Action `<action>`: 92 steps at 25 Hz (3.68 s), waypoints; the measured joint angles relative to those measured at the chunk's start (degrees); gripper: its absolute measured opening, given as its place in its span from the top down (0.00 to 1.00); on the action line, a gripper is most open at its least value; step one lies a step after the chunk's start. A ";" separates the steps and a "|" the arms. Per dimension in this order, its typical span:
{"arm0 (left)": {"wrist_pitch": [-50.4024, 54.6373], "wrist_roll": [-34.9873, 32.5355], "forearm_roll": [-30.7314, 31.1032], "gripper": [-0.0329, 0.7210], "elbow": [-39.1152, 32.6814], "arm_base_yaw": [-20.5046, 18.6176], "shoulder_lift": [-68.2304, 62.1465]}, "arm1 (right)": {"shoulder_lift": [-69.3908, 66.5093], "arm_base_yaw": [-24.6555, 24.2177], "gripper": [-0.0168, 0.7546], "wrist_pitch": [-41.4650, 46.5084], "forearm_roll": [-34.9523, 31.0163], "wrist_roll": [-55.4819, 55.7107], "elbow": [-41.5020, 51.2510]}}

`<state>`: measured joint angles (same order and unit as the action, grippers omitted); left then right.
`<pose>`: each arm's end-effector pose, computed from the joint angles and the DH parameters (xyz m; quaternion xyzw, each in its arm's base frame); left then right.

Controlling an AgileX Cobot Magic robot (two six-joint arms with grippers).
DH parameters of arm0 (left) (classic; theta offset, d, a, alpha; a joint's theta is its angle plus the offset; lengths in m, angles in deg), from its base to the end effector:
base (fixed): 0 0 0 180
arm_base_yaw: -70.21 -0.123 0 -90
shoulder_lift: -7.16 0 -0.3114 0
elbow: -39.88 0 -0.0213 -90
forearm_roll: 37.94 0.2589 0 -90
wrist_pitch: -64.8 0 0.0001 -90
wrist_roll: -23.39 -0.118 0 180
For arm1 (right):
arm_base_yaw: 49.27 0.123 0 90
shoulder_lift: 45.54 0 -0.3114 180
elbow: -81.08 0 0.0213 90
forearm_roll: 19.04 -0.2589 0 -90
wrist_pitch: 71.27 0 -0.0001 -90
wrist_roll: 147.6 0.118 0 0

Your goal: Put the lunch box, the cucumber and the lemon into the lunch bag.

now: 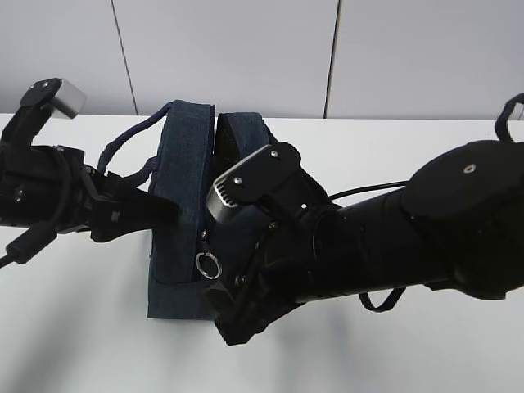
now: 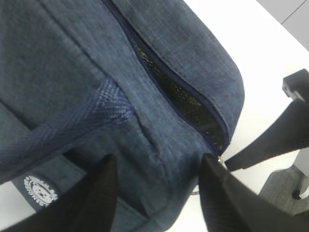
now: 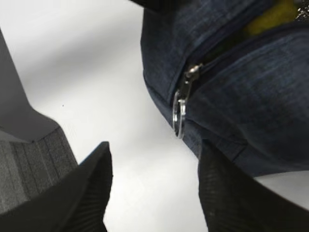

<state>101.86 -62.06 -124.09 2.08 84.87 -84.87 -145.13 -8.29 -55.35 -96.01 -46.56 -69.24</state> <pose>0.2652 -0.1428 0.2208 0.2389 0.8450 -0.3357 0.3408 0.2427 0.2527 0.2052 -0.3864 0.8240 0.2471 0.3327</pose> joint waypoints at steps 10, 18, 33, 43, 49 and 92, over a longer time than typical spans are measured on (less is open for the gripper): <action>0.00 -0.19 0.00 0.49 0.00 0.00 0.00 | -2.10 0.00 0.43 -1.49 -20.96 -18.56 0.00; 0.00 -0.19 0.00 0.49 0.00 0.00 0.00 | -4.54 0.00 0.43 -0.92 -27.00 -26.13 -0.44; 0.00 -0.22 0.00 0.50 0.00 0.00 0.00 | -7.14 0.00 0.52 1.49 -27.22 -26.29 -2.22; 0.02 -0.22 0.00 0.50 0.00 0.00 0.00 | -7.29 0.00 0.69 0.20 -27.22 -26.41 -2.55; 0.12 -0.22 0.00 0.50 0.00 0.00 0.00 | -7.39 0.00 0.70 -0.63 -27.22 -26.41 -4.53; 1.14 -0.32 0.00 0.53 0.00 0.00 -0.03 | -9.41 0.00 0.98 -3.01 -27.32 -20.86 -5.17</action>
<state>103.01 -62.37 -124.09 2.08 84.87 -84.90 -154.54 -8.29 -58.35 -123.34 -67.43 -74.40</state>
